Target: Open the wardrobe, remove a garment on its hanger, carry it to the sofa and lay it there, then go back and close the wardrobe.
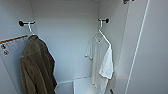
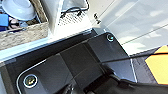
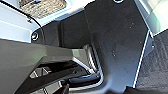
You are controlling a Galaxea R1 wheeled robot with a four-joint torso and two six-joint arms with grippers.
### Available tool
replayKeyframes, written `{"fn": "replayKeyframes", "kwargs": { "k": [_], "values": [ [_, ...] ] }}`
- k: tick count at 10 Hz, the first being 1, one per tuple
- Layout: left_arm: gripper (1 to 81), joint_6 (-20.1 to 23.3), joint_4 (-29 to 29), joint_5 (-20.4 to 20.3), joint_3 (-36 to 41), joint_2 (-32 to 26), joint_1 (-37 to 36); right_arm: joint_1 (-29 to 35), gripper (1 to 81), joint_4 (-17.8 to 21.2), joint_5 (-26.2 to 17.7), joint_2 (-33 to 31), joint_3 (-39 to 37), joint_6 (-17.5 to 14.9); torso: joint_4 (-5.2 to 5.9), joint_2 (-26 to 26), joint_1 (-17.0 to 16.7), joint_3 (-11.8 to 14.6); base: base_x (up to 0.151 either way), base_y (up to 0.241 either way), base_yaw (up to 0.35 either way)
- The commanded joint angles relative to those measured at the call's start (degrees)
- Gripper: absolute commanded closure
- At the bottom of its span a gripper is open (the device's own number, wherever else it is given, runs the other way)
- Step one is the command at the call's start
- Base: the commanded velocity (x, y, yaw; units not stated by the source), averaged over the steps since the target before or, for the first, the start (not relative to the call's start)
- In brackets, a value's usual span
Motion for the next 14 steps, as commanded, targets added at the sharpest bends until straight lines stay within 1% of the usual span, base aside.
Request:
{"fn": "replayKeyframes", "kwargs": {
  "k": [1,3,4,7,8,10,11,14],
  "values": [
    [1.0,-0.12,-1.72,8.40,1.86,-2.09,-12.47,2.12,1.0,0.37,-2.70,0.42,0.43,-0.07,0.00,0.00,0.03,0.00,0.000,0.000,0.000],
    [1.0,-0.56,-2.78,12.53,-1.76,-0.41,-17.82,2.04,1.0,0.55,-2.61,0.33,0.34,0.02,0.00,0.00,0.03,0.00,0.000,0.000,0.000],
    [1.0,-1.00,-3.49,13.51,-1.23,-0.94,-19.85,2.04,1.0,0.55,-2.52,0.24,0.25,0.02,0.00,0.00,0.03,-0.02,0.000,0.000,0.000],
    [1.0,-1.00,-5.95,13.86,0.27,-2.96,-23.72,2.21,1.0,0.55,-2.52,0.24,0.25,0.02,0.00,0.00,0.03,-0.02,0.000,0.000,0.000],
    [1.0,-1.00,-7.00,13.95,2.00,-4.44,-25.30,2.38,1.0,0.55,-2.61,0.24,0.25,0.02,0.00,0.00,0.03,-0.02,0.000,0.000,0.000],
    [1.0,-1.09,-8.06,14.21,9.85,-8.32,-29.44,2.48,1.0,0.46,-2.78,0.33,0.25,0.02,0.00,0.00,0.03,-0.02,0.000,0.000,0.000],
    [1.0,-1.70,-8.24,15.80,12.66,-9.64,-31.46,2.48,1.0,0.46,-2.78,0.33,0.25,0.02,-0.02,0.02,0.03,-0.04,0.000,0.000,0.000],
    [1.0,-4.25,-8.15,20.89,13.36,-9.64,-39.09,2.48,1.0,0.38,-2.87,0.15,0.25,0.02,-0.02,0.02,0.03,-0.04,0.000,0.000,0.000]
  ]
}}
